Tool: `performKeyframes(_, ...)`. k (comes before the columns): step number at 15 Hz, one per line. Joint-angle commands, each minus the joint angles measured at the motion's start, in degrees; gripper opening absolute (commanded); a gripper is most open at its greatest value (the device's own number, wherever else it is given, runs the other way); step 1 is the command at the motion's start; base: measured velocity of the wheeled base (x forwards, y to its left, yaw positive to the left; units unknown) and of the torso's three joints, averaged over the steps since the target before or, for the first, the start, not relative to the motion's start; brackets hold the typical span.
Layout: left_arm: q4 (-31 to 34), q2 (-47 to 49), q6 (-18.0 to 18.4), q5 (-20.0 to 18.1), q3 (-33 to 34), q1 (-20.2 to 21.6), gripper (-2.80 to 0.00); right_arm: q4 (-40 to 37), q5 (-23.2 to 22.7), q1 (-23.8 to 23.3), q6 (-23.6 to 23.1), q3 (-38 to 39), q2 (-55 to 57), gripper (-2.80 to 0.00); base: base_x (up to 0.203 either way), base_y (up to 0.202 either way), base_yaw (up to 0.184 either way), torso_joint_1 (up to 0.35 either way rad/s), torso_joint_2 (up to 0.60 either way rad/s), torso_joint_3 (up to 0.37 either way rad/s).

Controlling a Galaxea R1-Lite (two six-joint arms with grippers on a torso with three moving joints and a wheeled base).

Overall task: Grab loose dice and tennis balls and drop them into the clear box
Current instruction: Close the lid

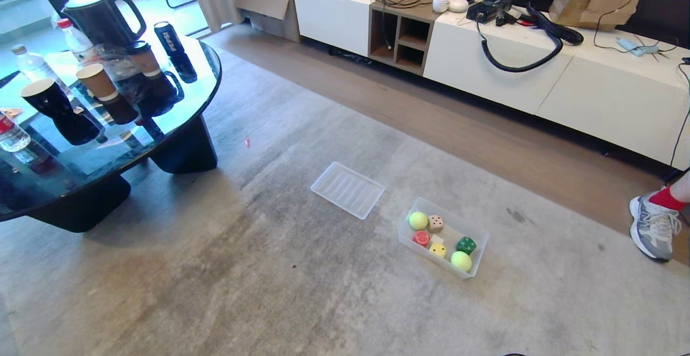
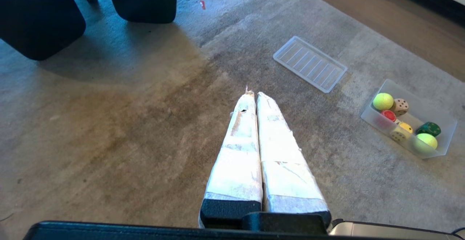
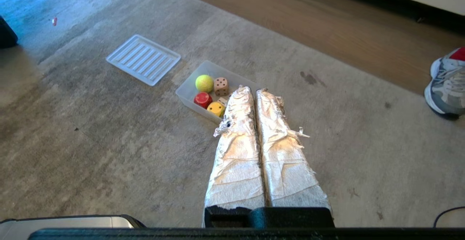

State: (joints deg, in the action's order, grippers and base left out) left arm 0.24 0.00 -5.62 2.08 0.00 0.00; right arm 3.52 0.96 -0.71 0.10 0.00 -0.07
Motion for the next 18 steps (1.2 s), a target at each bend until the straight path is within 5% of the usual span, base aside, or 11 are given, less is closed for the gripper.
performKeyframes(1,0.02,0.0,-0.01,0.02,0.0,0.0,-2.8,0.08,0.0,0.0,-0.01,1.41,-0.01,-2.8,0.0,0.0,0.0,0.007,0.01,0.198)
performKeyframes(18,0.11,0.0,0.43,-0.15,0.0,0.0,-2.8,0.08,0.04,0.0,-0.01,1.41,-0.01,-2.8,0.0,0.0,0.0,0.002,0.0,0.181)
